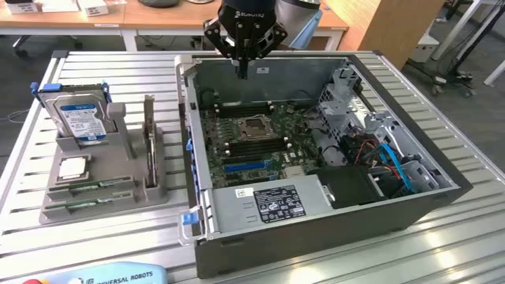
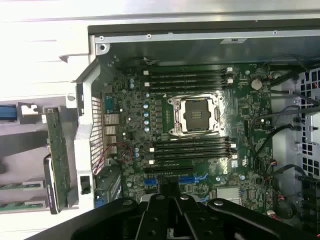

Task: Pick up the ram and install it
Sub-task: 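Reach for the ram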

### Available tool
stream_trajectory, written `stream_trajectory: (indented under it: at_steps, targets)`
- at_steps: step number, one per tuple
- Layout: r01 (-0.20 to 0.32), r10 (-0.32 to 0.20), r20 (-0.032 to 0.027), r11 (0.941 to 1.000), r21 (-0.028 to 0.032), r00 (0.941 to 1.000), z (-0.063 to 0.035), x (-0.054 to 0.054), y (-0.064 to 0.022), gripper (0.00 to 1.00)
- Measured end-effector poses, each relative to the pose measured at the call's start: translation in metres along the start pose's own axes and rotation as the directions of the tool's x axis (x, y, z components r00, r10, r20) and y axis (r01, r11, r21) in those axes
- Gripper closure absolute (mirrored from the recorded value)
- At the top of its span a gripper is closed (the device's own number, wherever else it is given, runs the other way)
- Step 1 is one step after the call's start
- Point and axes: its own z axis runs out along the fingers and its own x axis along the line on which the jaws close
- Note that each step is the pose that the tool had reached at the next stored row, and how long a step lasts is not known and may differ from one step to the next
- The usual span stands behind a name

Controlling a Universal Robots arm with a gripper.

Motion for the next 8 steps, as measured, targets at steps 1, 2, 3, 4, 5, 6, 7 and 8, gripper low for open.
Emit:
stream_trajectory:
  at_steps: [1,2,3,4,5,6,7,8]
  targets:
    - [0.000,0.000,-0.0001,1.0000,0.0000,1.0000,0.0000,0.0000,0.0000,0.90]
    - [0.000,0.000,0.0000,1.0000,0.0000,1.0000,0.0000,0.0000,0.0000,0.90]
    - [0.000,0.000,0.0000,1.0000,0.0000,1.0000,0.0000,0.0000,0.0000,0.90]
    - [0.000,0.000,-0.0001,1.0000,0.0000,1.0000,0.0000,0.0000,0.0000,0.90]
    - [0.000,0.000,0.0000,1.0000,0.0000,1.0000,0.0000,0.0000,0.0000,0.90]
    - [0.000,0.000,0.0000,1.0000,0.0000,1.0000,0.0000,0.0000,0.0000,0.90]
    - [0.000,0.000,0.0000,1.0000,0.0000,1.0000,0.0000,0.0000,0.0000,0.90]
    - [0.000,0.000,0.0000,1.0000,0.0000,1.0000,0.0000,0.0000,0.0000,0.90]
